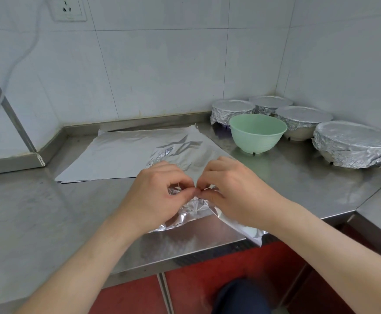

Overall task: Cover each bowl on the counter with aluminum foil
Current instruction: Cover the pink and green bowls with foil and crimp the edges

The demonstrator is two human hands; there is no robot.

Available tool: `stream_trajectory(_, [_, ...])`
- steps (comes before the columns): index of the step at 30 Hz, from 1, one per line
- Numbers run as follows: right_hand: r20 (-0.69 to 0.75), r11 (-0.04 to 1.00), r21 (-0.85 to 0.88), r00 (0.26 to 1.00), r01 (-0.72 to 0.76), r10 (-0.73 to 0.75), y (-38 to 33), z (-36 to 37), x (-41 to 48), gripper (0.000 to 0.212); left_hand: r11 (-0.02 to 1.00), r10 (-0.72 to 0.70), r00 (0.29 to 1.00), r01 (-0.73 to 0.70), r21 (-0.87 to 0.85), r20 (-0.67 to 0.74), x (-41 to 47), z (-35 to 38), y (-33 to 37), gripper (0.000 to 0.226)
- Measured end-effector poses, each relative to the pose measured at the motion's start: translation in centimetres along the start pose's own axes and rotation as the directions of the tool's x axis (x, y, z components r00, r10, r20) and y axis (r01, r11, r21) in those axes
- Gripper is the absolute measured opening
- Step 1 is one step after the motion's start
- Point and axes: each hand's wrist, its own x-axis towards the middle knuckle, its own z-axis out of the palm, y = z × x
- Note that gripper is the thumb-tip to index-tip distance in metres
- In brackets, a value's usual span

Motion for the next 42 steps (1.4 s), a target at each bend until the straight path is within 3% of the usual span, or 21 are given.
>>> stream_trajectory(4, [-0.046,0.993,-0.092,0.996,0.077,-0.081,0.0,0.5,-0.2,0.023,0.999,-0.026,1.0,0.026,-0.02,0.016,0.1,0.1,-0.2,0.007])
stream_trajectory(7, [-0.06,0.971,-0.213,0.991,0.107,-0.122,-0.1,1.0,-0.1,0.003,0.989,0.111,0.992,-0.116,0.095,0.064,0.1,0.0,-0.4,0.014])
stream_trajectory(10, [-0.079,0.963,-0.262,0.993,0.061,-0.085,-0.6,1.8,0.0,0.022,0.934,0.238,0.968,-0.251,0.254,0.082,-0.1,0.3,-0.6,0.019])
stream_trajectory(13, [-0.108,0.975,-0.22,0.993,0.018,-0.043,-1.2,2.1,0.0,0.021,0.916,0.284,0.956,-0.293,0.274,0.073,-0.3,0.4,-1.0,0.017])
stream_trajectory(16, [-0.06,0.995,-0.104,0.998,-0.005,-0.002,-1.3,1.2,0.0,0.007,0.94,0.253,0.964,-0.265,0.216,0.081,-0.6,0.0,-1.5,0.014])
stream_trajectory(19, [-0.009,0.993,0.094,0.997,-0.073,0.074,-0.2,-0.5,-0.2,0.016,0.978,0.148,0.988,-0.152,0.144,0.035,-0.7,-0.9,-1.8,0.017])
stream_trajectory(21, [0.008,0.985,0.125,0.993,-0.115,0.115,0.6,-1.0,-0.5,0.012,0.988,0.098,0.995,-0.098,0.118,0.002,-0.6,-1.2,-1.5,0.021])
stream_trajectory(25, [0.03,0.985,0.122,0.992,-0.125,0.122,0.5,-0.7,-0.5,0.019,0.992,0.085,0.996,-0.087,0.089,0.03,0.0,-0.1,-0.5,0.025])
stream_trajectory(29, [0.021,0.989,0.106,0.995,-0.101,0.099,0.1,-0.4,-0.6,0.02,0.992,0.11,0.993,-0.113,0.055,0.048,-0.1,0.4,-0.7,0.015])
stream_trajectory(42, [-0.095,0.981,-0.181,0.994,-0.076,0.059,-1.4,1.5,-0.2,0.01,0.961,0.22,0.975,-0.224,0.165,0.038,-0.4,0.7,-1.4,0.019])
